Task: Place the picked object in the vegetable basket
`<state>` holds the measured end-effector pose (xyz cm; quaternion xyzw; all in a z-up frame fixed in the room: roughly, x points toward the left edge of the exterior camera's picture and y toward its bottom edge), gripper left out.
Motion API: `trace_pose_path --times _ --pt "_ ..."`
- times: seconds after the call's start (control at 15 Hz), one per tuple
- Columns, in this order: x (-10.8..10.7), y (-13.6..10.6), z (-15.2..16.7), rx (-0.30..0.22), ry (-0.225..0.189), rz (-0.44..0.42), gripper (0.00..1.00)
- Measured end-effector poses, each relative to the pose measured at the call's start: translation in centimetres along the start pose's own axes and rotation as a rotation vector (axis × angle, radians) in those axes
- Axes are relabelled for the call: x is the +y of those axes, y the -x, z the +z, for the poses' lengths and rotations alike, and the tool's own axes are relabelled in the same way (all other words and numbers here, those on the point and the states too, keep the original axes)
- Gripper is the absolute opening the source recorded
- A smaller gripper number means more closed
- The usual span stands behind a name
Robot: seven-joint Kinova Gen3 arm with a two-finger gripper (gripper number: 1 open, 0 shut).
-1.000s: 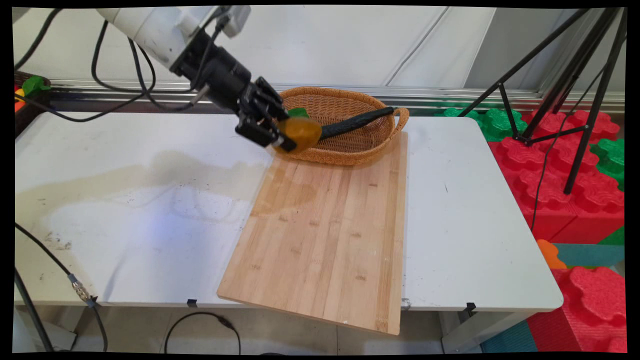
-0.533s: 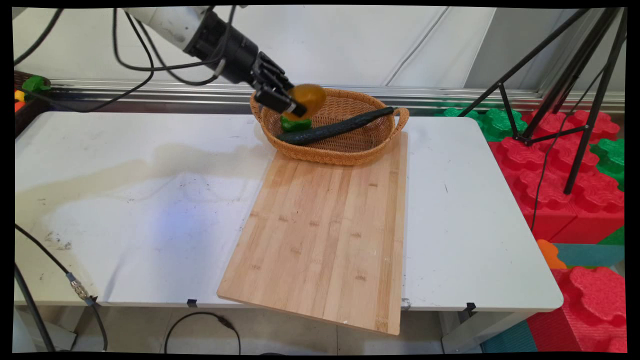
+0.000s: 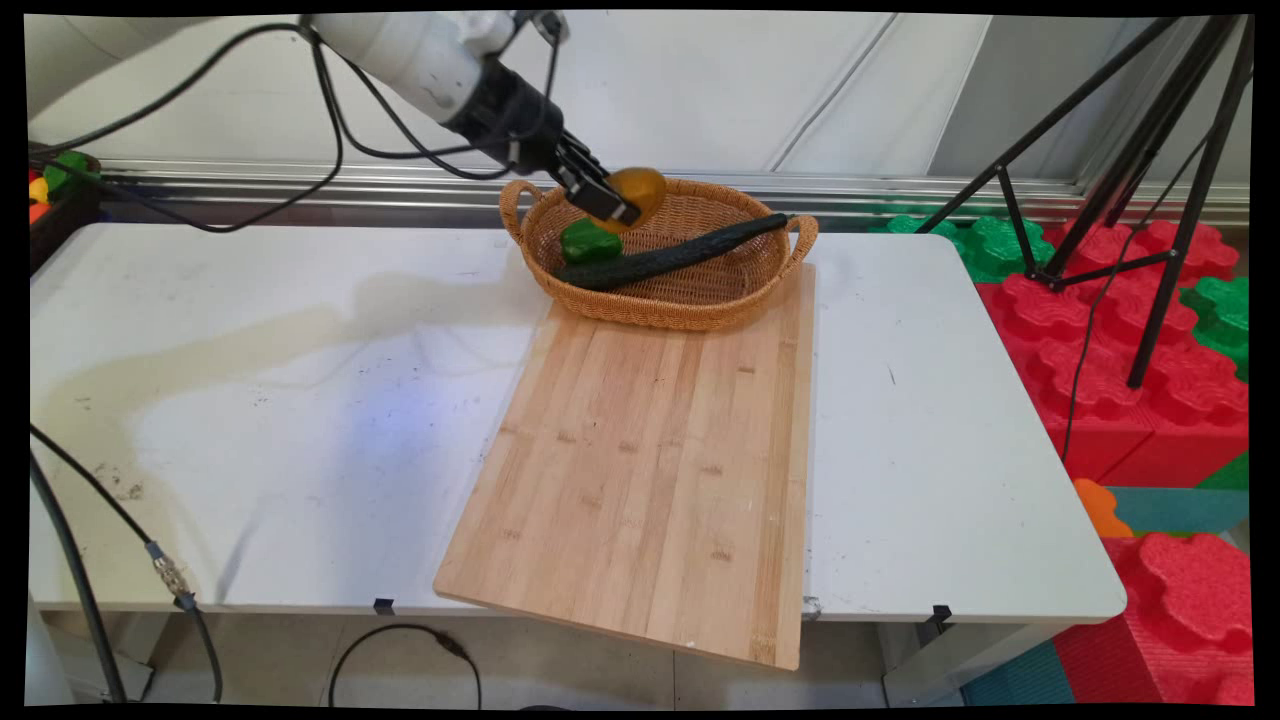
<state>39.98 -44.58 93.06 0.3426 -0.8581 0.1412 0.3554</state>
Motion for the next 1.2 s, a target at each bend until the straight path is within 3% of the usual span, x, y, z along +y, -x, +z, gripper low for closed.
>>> trace_pose_path --times 0.4,0.93,1.0,1.2 --pt "-0.2 0.4 5.5 -0.060 -0.035 -0.067 0.00" --pt "0.5 0.5 10.5 -0.102 -0.010 -0.123 0.00" --pt "0.6 0.5 11.0 -0.103 -0.005 -0.128 1.00" --pt "0.7 0.2 11.9 -0.096 0.003 -0.134 1.00"
